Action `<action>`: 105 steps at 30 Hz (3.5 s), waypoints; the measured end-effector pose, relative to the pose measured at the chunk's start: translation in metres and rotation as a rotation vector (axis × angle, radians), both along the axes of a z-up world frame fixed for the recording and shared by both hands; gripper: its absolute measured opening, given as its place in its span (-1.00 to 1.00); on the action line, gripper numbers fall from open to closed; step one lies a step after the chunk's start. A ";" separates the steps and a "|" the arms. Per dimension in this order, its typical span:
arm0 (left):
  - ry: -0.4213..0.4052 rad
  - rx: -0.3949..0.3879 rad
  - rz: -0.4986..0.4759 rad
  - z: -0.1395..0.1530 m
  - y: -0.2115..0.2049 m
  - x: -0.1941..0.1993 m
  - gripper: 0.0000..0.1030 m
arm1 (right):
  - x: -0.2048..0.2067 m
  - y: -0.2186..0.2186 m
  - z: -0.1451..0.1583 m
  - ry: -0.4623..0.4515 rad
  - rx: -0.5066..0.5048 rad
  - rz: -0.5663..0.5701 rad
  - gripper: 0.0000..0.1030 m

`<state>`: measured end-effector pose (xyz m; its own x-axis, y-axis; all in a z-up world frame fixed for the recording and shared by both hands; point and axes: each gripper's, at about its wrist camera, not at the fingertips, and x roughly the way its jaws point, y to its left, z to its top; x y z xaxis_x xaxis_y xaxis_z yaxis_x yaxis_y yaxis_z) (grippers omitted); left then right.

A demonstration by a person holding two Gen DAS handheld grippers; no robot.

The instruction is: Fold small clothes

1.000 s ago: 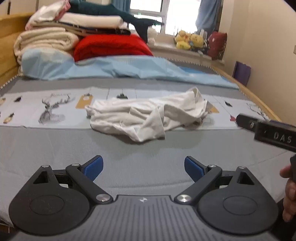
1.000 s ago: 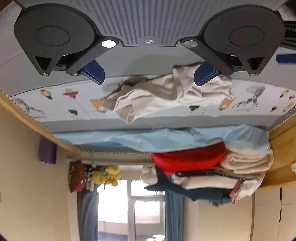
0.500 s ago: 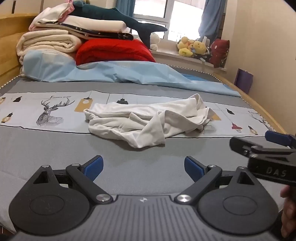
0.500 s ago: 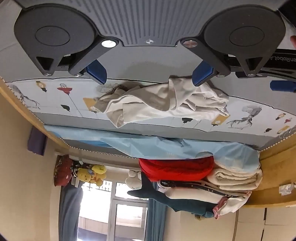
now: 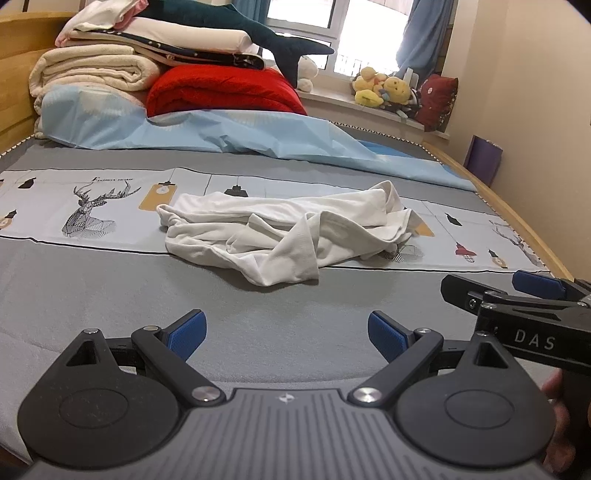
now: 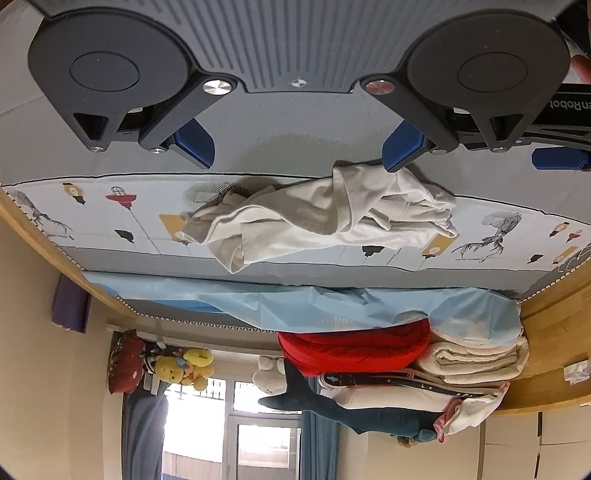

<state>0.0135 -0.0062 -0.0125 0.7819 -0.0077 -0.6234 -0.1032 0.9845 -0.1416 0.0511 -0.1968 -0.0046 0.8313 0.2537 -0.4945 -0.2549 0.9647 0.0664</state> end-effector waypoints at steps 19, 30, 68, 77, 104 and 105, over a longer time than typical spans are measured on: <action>0.012 -0.004 0.016 0.000 0.002 0.002 0.87 | 0.001 0.000 0.001 0.011 -0.003 0.003 0.89; 0.011 -0.002 0.015 -0.001 0.000 0.003 0.87 | 0.001 0.004 0.000 0.013 -0.015 0.013 0.80; 0.095 0.085 -0.187 -0.023 0.013 0.113 -0.26 | 0.084 -0.097 -0.008 0.046 0.064 -0.134 -0.35; 0.166 -0.026 -0.079 -0.070 0.006 0.216 0.36 | 0.111 -0.118 -0.026 0.173 0.170 -0.179 -0.34; 0.198 0.153 -0.619 -0.015 0.066 0.046 -0.95 | 0.090 -0.122 -0.016 0.156 0.158 -0.225 -0.45; 0.221 0.143 -0.628 -0.020 0.074 0.035 -0.95 | 0.088 -0.123 -0.017 0.160 0.154 -0.225 -0.45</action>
<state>0.0482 0.0678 -0.0325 0.5100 -0.3239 -0.7969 0.4824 0.8747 -0.0467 0.1387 -0.3198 -0.0215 0.7901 0.1541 -0.5933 -0.0104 0.9711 0.2384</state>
